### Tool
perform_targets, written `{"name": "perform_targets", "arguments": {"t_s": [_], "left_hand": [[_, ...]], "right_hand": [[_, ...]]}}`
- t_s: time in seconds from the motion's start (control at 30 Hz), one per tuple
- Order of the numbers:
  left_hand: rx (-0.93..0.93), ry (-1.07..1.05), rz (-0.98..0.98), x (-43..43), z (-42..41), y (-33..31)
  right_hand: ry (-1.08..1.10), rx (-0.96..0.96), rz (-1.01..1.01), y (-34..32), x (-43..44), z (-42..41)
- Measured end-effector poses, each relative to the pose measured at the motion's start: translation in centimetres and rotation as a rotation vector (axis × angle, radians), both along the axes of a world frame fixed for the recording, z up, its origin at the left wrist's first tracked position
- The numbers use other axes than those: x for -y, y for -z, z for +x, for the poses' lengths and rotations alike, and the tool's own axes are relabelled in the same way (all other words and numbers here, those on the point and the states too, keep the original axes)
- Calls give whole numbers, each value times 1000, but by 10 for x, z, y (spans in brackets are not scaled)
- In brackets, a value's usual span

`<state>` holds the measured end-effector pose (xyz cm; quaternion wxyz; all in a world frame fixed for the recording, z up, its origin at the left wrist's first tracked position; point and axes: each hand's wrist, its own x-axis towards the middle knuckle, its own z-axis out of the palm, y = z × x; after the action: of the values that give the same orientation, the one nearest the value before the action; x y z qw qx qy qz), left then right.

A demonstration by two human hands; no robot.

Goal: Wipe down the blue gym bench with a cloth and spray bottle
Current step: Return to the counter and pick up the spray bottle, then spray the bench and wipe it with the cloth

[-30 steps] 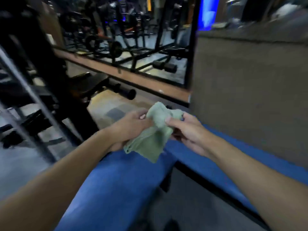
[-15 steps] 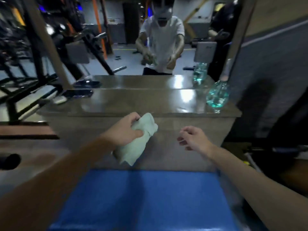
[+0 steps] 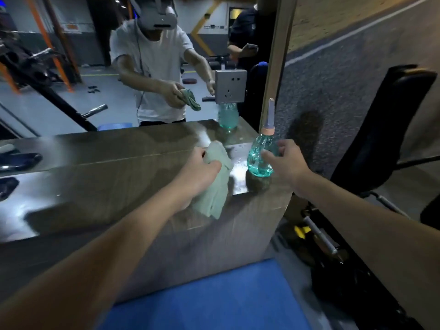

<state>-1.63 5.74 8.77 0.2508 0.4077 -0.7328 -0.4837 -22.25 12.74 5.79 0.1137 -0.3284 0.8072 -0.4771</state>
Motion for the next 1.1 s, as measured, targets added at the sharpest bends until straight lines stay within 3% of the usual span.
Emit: {"name": "perform_targets", "arguments": {"t_s": [0.17, 0.33, 0.63, 0.7, 0.77, 0.9, 1.1], "left_hand": [[7, 167, -176, 44, -14, -1], [8, 209, -186, 58, -18, 2], [9, 260, -186, 13, -17, 16], [10, 279, -204, -9, -15, 28], [15, 293, -229, -31, -12, 50], [128, 343, -208, -66, -6, 122], [374, 283, -47, -86, -6, 305]], "right_hand": [[41, 15, -121, -17, 48, -10], [125, -71, -150, -9, 62, -16], [27, -279, -221, -5, -9, 12], [16, -173, -305, 1, -34, 21], [15, -34, -335, 17, -61, 30], [20, 26, -301, 75, -110, 46], [147, 297, 84, 248, -167, 64]]}}
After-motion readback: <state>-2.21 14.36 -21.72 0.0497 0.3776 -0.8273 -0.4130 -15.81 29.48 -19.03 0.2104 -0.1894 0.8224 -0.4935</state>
